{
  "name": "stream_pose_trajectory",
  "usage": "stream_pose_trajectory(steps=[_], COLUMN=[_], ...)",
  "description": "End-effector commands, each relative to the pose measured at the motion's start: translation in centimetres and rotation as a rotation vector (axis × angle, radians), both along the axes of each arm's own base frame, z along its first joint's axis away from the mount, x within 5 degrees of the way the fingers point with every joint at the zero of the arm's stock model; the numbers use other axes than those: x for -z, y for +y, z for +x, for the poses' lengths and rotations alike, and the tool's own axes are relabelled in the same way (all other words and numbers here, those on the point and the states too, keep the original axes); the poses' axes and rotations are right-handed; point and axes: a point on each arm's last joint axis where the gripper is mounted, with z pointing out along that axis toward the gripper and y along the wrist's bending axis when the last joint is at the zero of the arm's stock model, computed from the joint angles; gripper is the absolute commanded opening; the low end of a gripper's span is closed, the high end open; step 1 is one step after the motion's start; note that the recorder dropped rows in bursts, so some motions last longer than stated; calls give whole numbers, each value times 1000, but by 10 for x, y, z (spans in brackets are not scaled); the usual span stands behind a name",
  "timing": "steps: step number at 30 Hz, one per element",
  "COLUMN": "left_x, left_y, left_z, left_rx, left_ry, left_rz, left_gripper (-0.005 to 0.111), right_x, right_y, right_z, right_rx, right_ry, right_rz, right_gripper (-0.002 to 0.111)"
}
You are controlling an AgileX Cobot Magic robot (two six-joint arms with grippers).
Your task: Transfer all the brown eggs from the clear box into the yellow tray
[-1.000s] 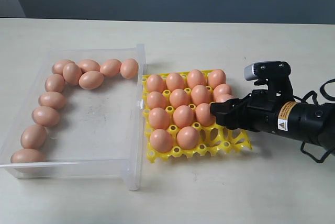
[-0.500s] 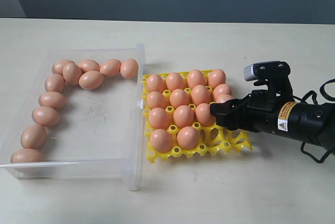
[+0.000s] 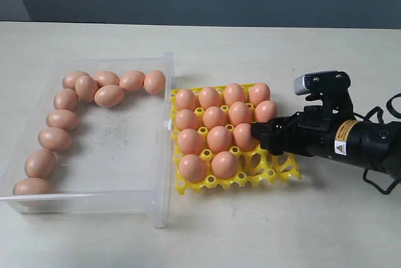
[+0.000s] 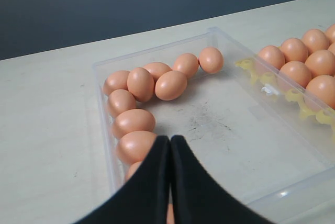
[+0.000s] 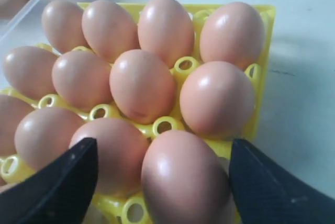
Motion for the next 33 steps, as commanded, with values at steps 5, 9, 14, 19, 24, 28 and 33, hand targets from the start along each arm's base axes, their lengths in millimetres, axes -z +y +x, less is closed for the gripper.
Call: stream_pose_trajectory(steps=[5,9,14,19,24,28,33], left_x=[0,0,0,0,0,0,0], left_y=[0,0,0,0,0,0,0], left_z=[0,0,0,0,0,0,0], left_rx=[1,1,1,1,1,1,1], left_ry=[-11,-11,-11,-11,-11,-11,-11], left_rz=[-4,-4,-4,-4,-4,-4,-4], left_gripper=[0,0,0,0,0,0,0], right_x=[-7,-7,-9,-9,-8,-2,0], right_y=[-4,-7,-6,-6,-6,-5,-6], right_z=[-6,-7,-4,-4,-1,0,0], right_rx=[-87,-109,-116,-121,-120,-123,-121], right_ry=[-38,-44,-57,-56,-53,-28,-20], right_rz=[-144,-204,-217,-223,-227,-234,-236], right_gripper=[65,65,65,65,65,65,59])
